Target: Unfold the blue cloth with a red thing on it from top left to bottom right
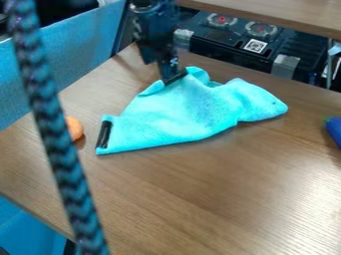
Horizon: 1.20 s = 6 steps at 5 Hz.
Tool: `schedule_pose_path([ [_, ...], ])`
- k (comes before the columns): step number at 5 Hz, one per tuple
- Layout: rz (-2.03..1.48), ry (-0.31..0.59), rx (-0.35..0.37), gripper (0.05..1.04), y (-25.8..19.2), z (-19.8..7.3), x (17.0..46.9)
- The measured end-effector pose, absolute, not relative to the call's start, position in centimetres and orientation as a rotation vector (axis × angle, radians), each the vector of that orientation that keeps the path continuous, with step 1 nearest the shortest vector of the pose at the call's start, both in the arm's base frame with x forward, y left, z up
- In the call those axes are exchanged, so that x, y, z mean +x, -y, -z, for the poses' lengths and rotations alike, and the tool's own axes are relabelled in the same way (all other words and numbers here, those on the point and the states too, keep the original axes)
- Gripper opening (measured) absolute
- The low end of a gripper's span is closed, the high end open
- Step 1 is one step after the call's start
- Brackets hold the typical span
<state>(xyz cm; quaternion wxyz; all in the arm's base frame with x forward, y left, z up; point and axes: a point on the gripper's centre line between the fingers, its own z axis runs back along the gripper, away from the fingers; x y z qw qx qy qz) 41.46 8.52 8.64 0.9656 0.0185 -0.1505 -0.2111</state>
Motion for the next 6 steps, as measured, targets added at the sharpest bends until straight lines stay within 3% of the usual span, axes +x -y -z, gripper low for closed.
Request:
schedule_pose_path([
  [2, 0.381, 0.361, 0.085, 1.001, -9.7, -9.1, 43.0],
  [3, 0.362, 0.310, 0.096, 1.001, -9.4, -7.1, 44.1],
  [5, 0.341, 0.281, 0.130, 1.001, -8.9, -5.8, 45.6],
  [6, 0.340, 0.251, 0.156, 0.939, -8.4, -4.8, 46.0],
])
